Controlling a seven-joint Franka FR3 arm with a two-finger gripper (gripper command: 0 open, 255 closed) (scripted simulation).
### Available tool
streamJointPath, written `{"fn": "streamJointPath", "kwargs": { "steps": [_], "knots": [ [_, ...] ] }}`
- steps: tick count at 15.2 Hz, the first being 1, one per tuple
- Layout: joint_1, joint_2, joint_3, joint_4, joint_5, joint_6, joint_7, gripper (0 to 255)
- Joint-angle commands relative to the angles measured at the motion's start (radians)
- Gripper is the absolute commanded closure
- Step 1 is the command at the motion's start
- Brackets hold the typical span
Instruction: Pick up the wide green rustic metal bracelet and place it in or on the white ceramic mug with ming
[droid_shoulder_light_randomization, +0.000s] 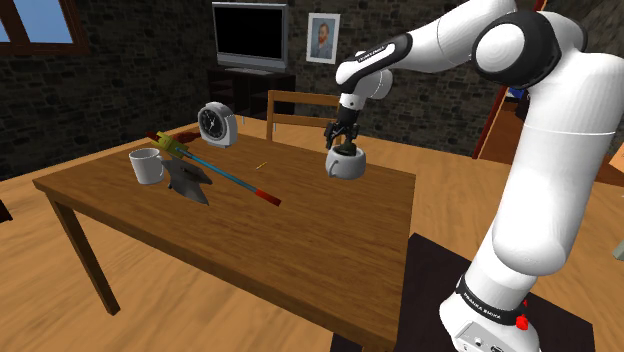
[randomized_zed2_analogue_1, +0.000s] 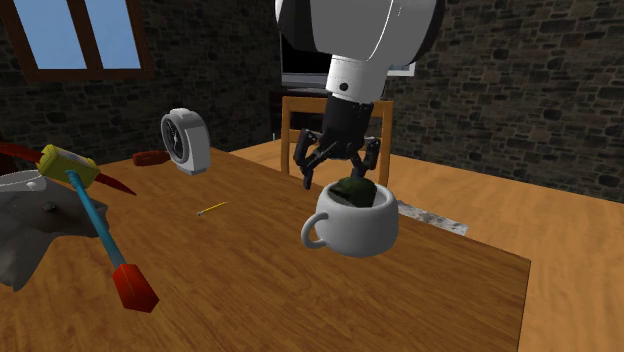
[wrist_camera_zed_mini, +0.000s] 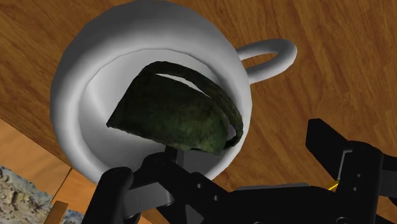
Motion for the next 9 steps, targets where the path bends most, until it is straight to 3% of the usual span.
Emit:
{"fn": "streamJointPath", "kwargs": {
  "steps": [1,4,9],
  "knots": [
    [-0.002,-0.013,-0.003,0.017,-0.009,-0.029,0.005,0],
    [-0.007,-0.046,-0.011,0.069,-0.03,-0.112,0.019,0],
    [-0.007,-0.046,-0.012,0.069,-0.03,-0.112,0.019,0]
  ]
}}
